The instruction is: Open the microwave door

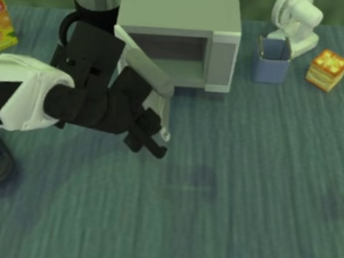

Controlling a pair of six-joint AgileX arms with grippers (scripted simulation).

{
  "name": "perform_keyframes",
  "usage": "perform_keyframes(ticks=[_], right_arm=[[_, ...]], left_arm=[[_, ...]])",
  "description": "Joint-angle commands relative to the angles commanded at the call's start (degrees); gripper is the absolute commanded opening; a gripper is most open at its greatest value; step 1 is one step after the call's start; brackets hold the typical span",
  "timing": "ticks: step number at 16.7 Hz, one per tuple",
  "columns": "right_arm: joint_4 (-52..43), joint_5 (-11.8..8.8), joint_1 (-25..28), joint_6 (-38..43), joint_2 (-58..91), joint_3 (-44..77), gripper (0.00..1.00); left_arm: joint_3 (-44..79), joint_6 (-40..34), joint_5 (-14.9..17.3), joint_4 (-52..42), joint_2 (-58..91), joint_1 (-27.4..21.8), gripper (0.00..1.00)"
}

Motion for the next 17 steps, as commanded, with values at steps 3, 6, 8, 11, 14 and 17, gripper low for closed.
perform_keyframes(ticks=[3,6,8,11,14,17], right_arm=[[0.0,0.0,0.0,0.0,0.0,0.0,1.0],[0.0,0.0,0.0,0.0,0.0,0.0,1.0],[0.0,0.0,0.0,0.0,0.0,0.0,1.0],[0.0,0.0,0.0,0.0,0.0,0.0,1.0],[0.0,0.0,0.0,0.0,0.0,0.0,1.0],[0.0,0.0,0.0,0.0,0.0,0.0,1.0]], left_arm=[[0.0,0.0,0.0,0.0,0.0,0.0,0.0],[0.0,0.0,0.0,0.0,0.0,0.0,0.0],[0.0,0.0,0.0,0.0,0.0,0.0,0.0],[0.0,0.0,0.0,0.0,0.0,0.0,0.0],[0.0,0.0,0.0,0.0,0.0,0.0,0.0],[-0.26,0.44,0.8,-0.31,-0.03,-0.01,0.0]])
